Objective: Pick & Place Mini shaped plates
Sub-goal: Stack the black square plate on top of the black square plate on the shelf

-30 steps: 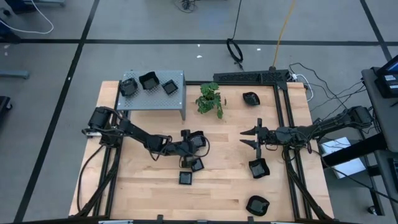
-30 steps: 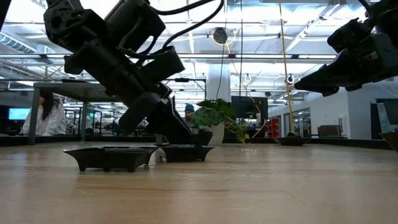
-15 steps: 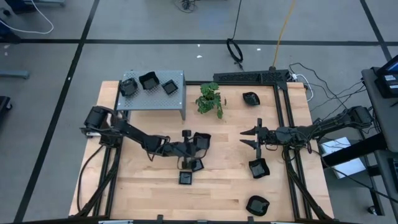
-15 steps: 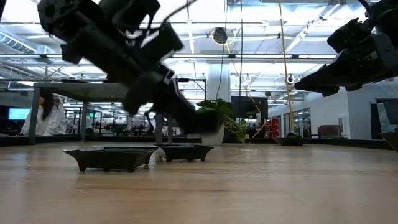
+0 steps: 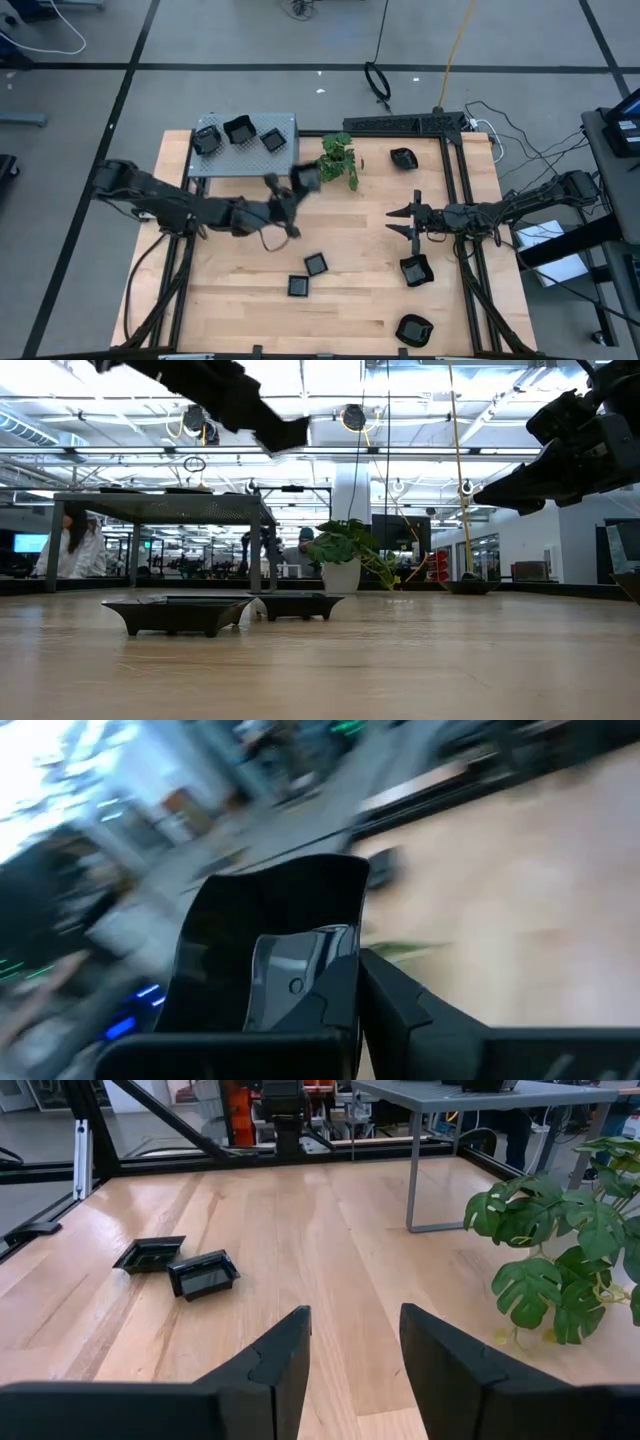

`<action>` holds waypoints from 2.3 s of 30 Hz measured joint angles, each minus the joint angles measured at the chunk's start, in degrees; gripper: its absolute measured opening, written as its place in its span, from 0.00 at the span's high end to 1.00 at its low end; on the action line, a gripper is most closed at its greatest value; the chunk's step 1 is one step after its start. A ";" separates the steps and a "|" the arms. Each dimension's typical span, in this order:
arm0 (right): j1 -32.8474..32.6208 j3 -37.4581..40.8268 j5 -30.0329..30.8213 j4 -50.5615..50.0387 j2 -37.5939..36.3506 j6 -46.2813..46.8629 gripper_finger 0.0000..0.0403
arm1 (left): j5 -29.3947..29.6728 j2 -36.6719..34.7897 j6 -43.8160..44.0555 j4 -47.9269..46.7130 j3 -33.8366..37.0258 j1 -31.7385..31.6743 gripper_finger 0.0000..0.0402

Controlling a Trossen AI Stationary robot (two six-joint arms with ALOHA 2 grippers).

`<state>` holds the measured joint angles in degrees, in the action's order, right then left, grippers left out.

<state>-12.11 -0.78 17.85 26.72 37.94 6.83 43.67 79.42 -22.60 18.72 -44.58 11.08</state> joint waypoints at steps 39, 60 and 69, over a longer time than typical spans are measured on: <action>-0.01 0.01 0.02 0.00 -0.01 -0.02 0.64 | -23.27 -25.05 0.55 -43.14 0.00 -49.12 0.98; -0.01 -0.02 0.02 0.00 -0.01 -0.01 0.64 | -22.06 -25.07 -2.51 -40.36 0.02 -46.69 0.62; 0.01 0.01 0.02 -0.02 0.01 -0.02 0.64 | -20.41 -25.16 -2.61 -34.83 0.02 -39.18 0.51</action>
<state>-12.10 -0.78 17.86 26.70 37.95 6.81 23.25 54.26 -25.21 -16.11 -44.56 -28.10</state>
